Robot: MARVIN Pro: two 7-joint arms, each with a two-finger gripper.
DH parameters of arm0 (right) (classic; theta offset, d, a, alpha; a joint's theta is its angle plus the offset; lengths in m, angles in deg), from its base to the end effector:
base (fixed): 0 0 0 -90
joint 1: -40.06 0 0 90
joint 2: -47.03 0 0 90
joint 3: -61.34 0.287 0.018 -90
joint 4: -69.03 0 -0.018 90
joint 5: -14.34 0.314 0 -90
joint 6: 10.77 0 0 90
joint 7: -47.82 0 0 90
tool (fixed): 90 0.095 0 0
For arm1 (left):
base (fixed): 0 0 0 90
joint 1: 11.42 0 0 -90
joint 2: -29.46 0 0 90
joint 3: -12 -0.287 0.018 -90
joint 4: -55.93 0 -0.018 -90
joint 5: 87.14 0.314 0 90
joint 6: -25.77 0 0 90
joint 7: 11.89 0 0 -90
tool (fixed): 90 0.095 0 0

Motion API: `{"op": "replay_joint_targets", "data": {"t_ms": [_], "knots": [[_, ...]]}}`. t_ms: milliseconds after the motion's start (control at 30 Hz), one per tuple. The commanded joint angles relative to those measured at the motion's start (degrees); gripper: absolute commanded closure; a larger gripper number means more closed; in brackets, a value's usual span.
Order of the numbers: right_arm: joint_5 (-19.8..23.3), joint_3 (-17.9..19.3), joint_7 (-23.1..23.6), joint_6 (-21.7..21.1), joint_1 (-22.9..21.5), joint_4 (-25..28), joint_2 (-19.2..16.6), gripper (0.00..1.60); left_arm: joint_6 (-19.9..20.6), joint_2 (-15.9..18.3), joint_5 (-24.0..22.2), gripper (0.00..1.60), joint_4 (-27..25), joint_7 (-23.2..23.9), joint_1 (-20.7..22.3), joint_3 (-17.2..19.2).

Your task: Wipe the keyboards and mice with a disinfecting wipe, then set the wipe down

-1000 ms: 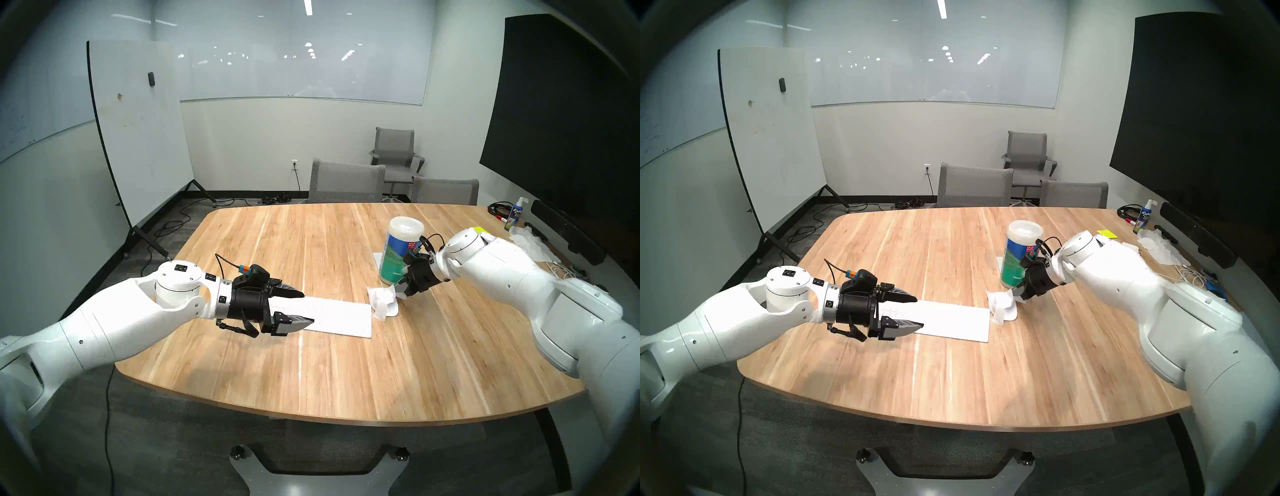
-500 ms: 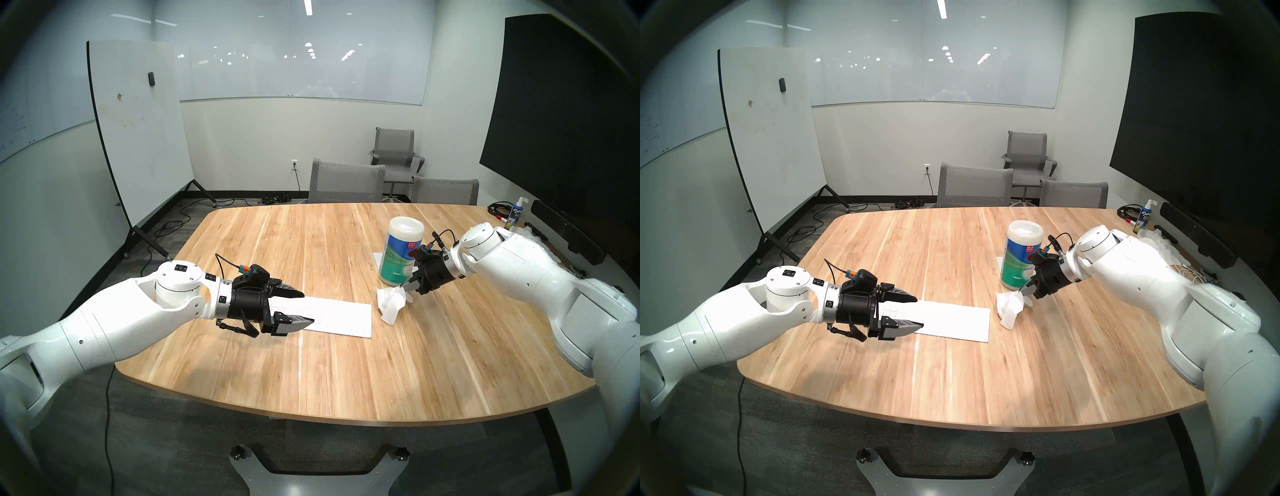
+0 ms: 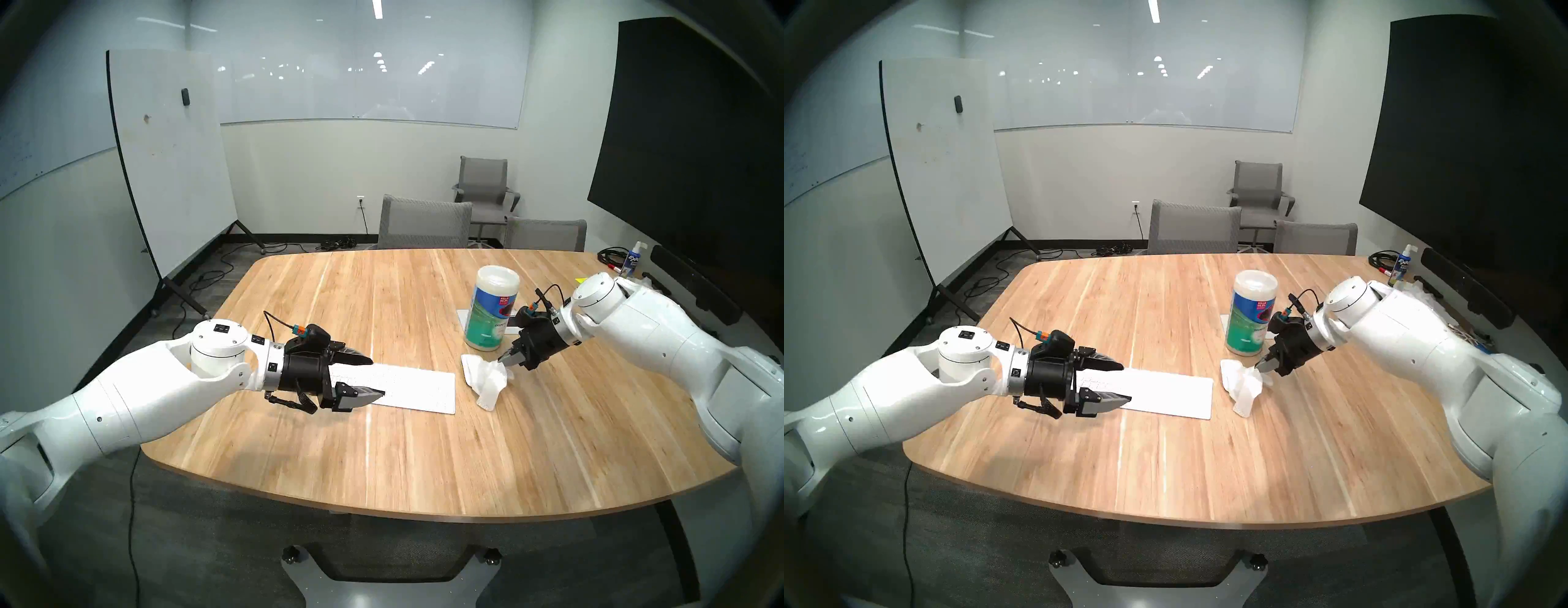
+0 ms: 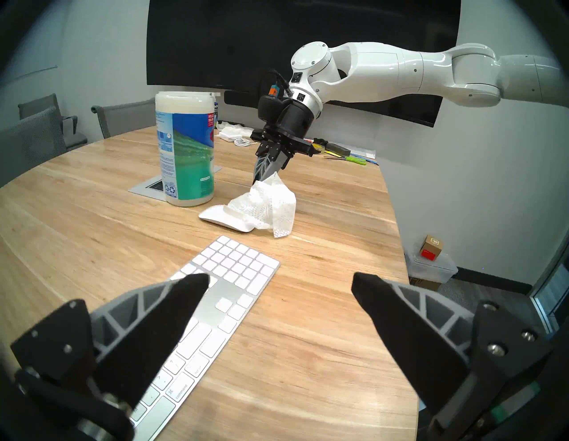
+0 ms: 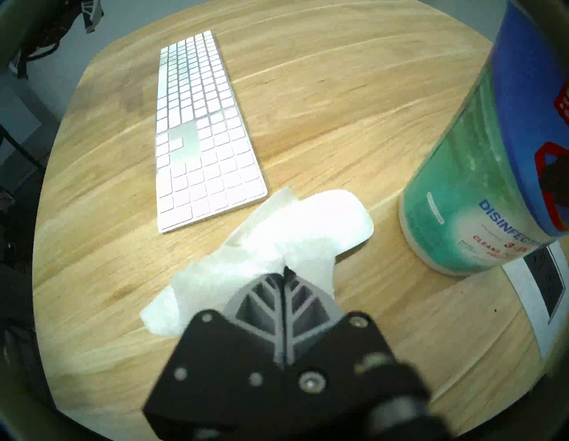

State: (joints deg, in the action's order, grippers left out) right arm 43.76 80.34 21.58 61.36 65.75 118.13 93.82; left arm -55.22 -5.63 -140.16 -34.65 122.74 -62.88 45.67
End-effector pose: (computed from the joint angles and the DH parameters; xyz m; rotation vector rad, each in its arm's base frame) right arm 0.5305 -0.1270 -0.2336 -2.2882 -1.4035 -0.7098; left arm 0.4150 0.0019 -0.2313 1.7373 -1.1850 1.0914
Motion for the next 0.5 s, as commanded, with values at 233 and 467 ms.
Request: {"op": "replay_joint_targets", "data": {"t_ms": [233, 467], "knots": [[-0.93, 0.17, 1.7, 0.83, 0.21, 3.36, -3.66, 1.6, -0.14, 0.03, -0.29, 0.0, -0.78, 0.04, 0.72, 0.7], [-0.19, 0.98, 1.38, -0.88, 0.45, 5.95, -3.26, 1.6, -0.14, 0.02, -0.29, 0.0, -0.76, 0.05, 0.72, 0.7]]}}
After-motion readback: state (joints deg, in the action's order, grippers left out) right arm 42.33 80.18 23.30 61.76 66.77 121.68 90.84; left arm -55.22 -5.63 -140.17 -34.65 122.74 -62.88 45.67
